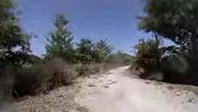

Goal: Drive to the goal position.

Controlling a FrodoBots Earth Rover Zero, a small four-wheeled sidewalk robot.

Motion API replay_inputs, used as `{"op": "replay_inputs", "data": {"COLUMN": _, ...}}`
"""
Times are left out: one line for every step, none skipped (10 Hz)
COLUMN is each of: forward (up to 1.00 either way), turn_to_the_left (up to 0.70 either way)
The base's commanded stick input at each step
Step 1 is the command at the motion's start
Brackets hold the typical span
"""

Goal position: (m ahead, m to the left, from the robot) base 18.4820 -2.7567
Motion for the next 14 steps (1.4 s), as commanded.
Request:
{"op": "replay_inputs", "data": {"forward": 0.45, "turn_to_the_left": 0.02}}
{"op": "replay_inputs", "data": {"forward": 0.45, "turn_to_the_left": -0.11}}
{"op": "replay_inputs", "data": {"forward": 0.45, "turn_to_the_left": -0.27}}
{"op": "replay_inputs", "data": {"forward": 0.45, "turn_to_the_left": -0.27}}
{"op": "replay_inputs", "data": {"forward": 0.45, "turn_to_the_left": -0.13}}
{"op": "replay_inputs", "data": {"forward": 0.45, "turn_to_the_left": 0.02}}
{"op": "replay_inputs", "data": {"forward": 0.45, "turn_to_the_left": 0.02}}
{"op": "replay_inputs", "data": {"forward": 0.45, "turn_to_the_left": -0.15}}
{"op": "replay_inputs", "data": {"forward": 0.45, "turn_to_the_left": -0.24}}
{"op": "replay_inputs", "data": {"forward": 0.45, "turn_to_the_left": -0.23}}
{"op": "replay_inputs", "data": {"forward": 0.45, "turn_to_the_left": 0.02}}
{"op": "replay_inputs", "data": {"forward": 0.45, "turn_to_the_left": 0.02}}
{"op": "replay_inputs", "data": {"forward": 0.45, "turn_to_the_left": 0.02}}
{"op": "replay_inputs", "data": {"forward": 0.45, "turn_to_the_left": 0.02}}
